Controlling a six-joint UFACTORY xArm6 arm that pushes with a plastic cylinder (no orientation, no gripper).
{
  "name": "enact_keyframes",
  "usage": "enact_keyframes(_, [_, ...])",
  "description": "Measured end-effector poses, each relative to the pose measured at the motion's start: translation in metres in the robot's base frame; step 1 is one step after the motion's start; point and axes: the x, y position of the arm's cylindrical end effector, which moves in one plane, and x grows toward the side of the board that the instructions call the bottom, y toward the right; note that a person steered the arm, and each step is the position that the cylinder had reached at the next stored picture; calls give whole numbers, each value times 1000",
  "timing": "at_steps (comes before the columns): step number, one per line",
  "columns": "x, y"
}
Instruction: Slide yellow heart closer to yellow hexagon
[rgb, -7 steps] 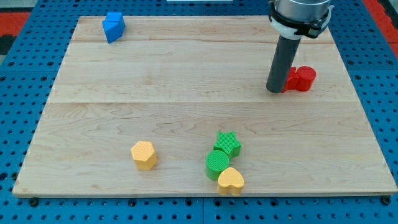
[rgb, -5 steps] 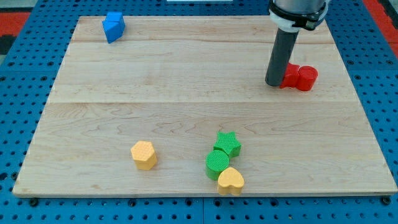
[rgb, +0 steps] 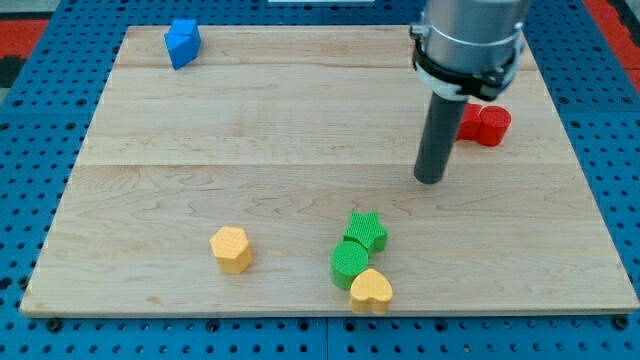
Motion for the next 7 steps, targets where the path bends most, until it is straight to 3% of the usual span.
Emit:
enact_keyframes(3, [141, 2])
enact_keyframes(5, [143, -29])
enact_keyframes(7, [143, -108])
